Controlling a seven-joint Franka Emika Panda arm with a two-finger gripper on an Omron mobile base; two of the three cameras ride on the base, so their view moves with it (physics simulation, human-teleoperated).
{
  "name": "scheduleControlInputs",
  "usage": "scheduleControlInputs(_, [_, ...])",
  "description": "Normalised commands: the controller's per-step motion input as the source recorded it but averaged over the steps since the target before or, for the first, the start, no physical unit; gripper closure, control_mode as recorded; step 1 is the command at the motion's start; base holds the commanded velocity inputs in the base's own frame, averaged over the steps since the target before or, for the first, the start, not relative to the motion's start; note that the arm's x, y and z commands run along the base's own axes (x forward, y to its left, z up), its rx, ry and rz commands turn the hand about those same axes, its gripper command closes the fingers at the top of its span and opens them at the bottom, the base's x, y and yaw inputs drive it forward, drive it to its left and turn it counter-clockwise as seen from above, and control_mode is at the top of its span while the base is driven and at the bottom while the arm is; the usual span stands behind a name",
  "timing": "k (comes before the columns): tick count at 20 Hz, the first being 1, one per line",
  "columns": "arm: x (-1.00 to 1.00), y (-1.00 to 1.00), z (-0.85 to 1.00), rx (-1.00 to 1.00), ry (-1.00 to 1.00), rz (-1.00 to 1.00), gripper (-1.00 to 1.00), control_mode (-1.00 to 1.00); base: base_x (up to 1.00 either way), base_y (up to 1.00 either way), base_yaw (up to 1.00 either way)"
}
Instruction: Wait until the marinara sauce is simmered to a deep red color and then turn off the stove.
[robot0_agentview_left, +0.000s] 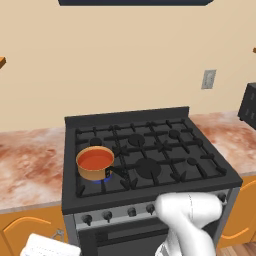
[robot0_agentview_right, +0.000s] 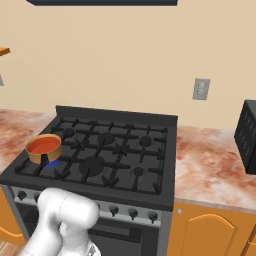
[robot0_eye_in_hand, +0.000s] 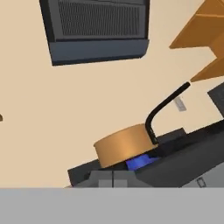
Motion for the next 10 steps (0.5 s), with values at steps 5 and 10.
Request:
scheduleControlInputs(5, [-0.44, -0.52, 1.00, 0.33, -0.22, 0.15, 1.00, -1.00, 0.00, 0.00, 0.00])
scheduleControlInputs(10, [-0.66, -0.38, 1.00, 0.34, -0.15, 0.04, 1.00, -1.00, 0.00, 0.00, 0.00])
